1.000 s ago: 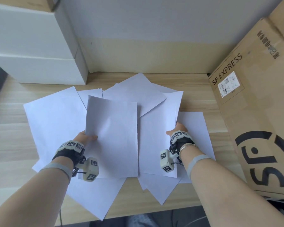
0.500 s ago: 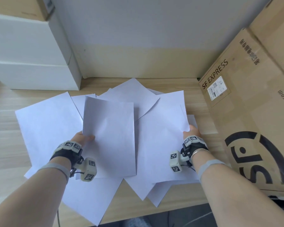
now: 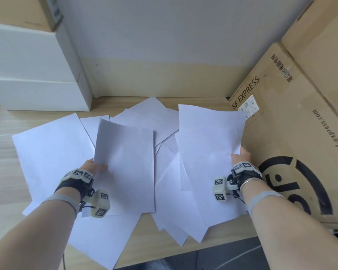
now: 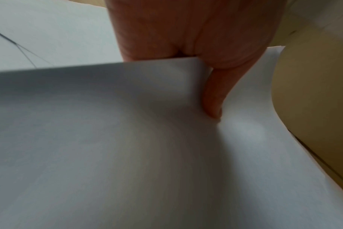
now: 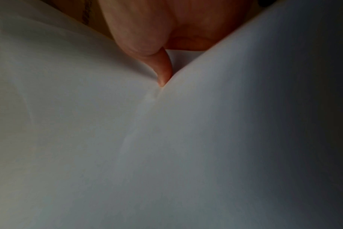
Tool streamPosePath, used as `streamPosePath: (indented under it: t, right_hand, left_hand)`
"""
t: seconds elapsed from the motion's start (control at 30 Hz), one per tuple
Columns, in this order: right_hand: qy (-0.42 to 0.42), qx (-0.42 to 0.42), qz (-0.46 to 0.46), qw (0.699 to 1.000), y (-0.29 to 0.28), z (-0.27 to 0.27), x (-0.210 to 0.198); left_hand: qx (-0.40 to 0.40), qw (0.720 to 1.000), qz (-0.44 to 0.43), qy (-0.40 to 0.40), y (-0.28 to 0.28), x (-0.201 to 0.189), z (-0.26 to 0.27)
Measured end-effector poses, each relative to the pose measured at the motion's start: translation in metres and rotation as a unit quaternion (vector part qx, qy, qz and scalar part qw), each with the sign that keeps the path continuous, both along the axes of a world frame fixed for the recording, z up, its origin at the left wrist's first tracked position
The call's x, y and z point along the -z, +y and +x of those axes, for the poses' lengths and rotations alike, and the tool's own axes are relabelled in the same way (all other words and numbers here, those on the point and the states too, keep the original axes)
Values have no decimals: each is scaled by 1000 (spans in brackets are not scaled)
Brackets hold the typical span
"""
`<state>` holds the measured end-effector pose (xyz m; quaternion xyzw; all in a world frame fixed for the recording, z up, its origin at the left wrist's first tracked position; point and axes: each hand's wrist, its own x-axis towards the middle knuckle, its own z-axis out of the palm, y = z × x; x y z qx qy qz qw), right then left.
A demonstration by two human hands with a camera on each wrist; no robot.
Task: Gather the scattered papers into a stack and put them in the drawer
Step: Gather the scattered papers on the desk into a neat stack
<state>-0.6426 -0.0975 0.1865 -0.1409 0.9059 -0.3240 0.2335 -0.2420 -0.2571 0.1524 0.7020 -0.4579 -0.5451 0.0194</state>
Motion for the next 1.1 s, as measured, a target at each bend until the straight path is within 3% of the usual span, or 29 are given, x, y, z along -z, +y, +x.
streamPosePath:
  t: [0.13, 0.37, 0.6, 0.73, 0.87, 0.97, 1.1]
  right_hand:
    - [-19, -8, -5, 1000, -9, 4, -8]
    - [12, -138, 59, 989, -40, 36, -6]
    - [-5, -124, 166, 978, -33, 37, 12]
    - [-29, -179, 234, 955, -16, 38, 12]
    - [1, -212, 356, 910, -6, 55, -1]
    - [35, -294, 407, 864, -6, 60, -1]
    - [-32, -212, 347, 913, -6, 61, 3]
  left_hand:
    - [11, 1000, 6, 6, 3, 1, -5]
    - [24, 999, 11, 24, 8, 7, -16]
    - [19, 999, 19, 38, 11, 15, -14]
    - [13, 999, 17, 46, 11, 18, -13]
    - [18, 999, 17, 38, 10, 20, -14]
    - [29, 999, 17, 25, 10, 22, -14]
    - [34, 999, 16, 17, 11, 26, -14]
